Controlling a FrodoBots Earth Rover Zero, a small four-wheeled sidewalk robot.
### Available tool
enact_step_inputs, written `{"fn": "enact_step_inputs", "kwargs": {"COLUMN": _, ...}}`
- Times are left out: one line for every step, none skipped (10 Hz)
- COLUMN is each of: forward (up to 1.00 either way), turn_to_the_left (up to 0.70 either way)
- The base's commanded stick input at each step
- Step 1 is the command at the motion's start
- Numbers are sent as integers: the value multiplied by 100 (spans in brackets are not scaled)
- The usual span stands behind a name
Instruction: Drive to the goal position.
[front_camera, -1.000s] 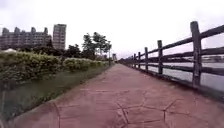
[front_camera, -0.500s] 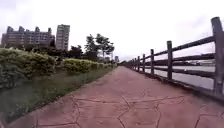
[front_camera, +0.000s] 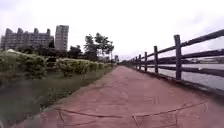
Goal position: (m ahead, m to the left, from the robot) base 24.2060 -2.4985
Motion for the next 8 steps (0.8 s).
{"fn": "enact_step_inputs", "kwargs": {"forward": 100, "turn_to_the_left": 0}}
{"fn": "enact_step_inputs", "kwargs": {"forward": 100, "turn_to_the_left": 0}}
{"fn": "enact_step_inputs", "kwargs": {"forward": 100, "turn_to_the_left": 0}}
{"fn": "enact_step_inputs", "kwargs": {"forward": 100, "turn_to_the_left": 0}}
{"fn": "enact_step_inputs", "kwargs": {"forward": 100, "turn_to_the_left": -15}}
{"fn": "enact_step_inputs", "kwargs": {"forward": 100, "turn_to_the_left": -38}}
{"fn": "enact_step_inputs", "kwargs": {"forward": 100, "turn_to_the_left": -40}}
{"fn": "enact_step_inputs", "kwargs": {"forward": 100, "turn_to_the_left": -32}}
